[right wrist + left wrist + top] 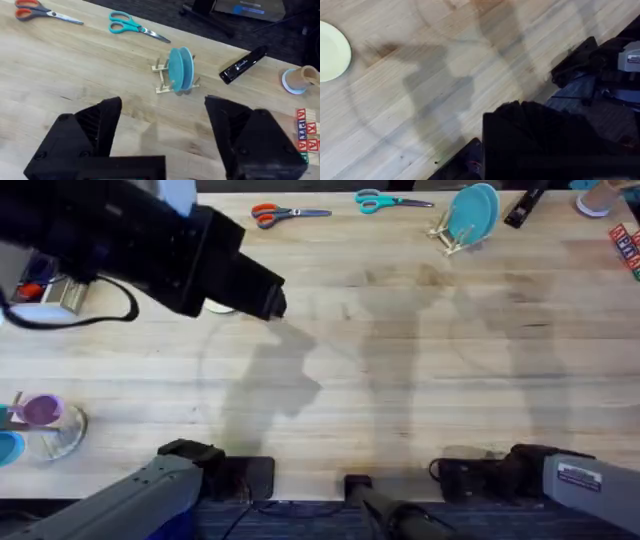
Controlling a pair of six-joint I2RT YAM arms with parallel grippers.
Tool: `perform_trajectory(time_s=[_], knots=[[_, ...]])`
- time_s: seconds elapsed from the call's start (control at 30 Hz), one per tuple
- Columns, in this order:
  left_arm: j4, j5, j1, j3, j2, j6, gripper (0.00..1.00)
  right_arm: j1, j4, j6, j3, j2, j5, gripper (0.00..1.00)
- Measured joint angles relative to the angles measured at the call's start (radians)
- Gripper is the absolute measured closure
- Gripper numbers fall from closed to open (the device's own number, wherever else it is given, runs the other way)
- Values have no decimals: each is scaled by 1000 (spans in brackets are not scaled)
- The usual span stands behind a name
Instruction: Pick up the plates from the table one by one and place each into a slot on the dish rack.
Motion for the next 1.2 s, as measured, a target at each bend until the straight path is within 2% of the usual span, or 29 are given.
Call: perform_trajectory(time_s=[0.2,0.3,0.47,0.67,0.87,1.03,1.2], knots=[[41,-7,6,0,72,0,959,0,0,0,0,0,0,8],[61,-9,41,0,114,0,959,0,0,0,0,0,0,8],[84,-9,155,0,143,6,958,0,0,0,0,0,0,8],[79,-4,320,0,142,50,958,0,0,0,0,0,0,8],[79,11,456,0,148,92,958,0,0,0,0,0,0,8],[77,53,546,0,207,139,958,0,0,0,0,0,0,6],[83,82,603,0,318,182,958,0,0,0,0,0,0,7]])
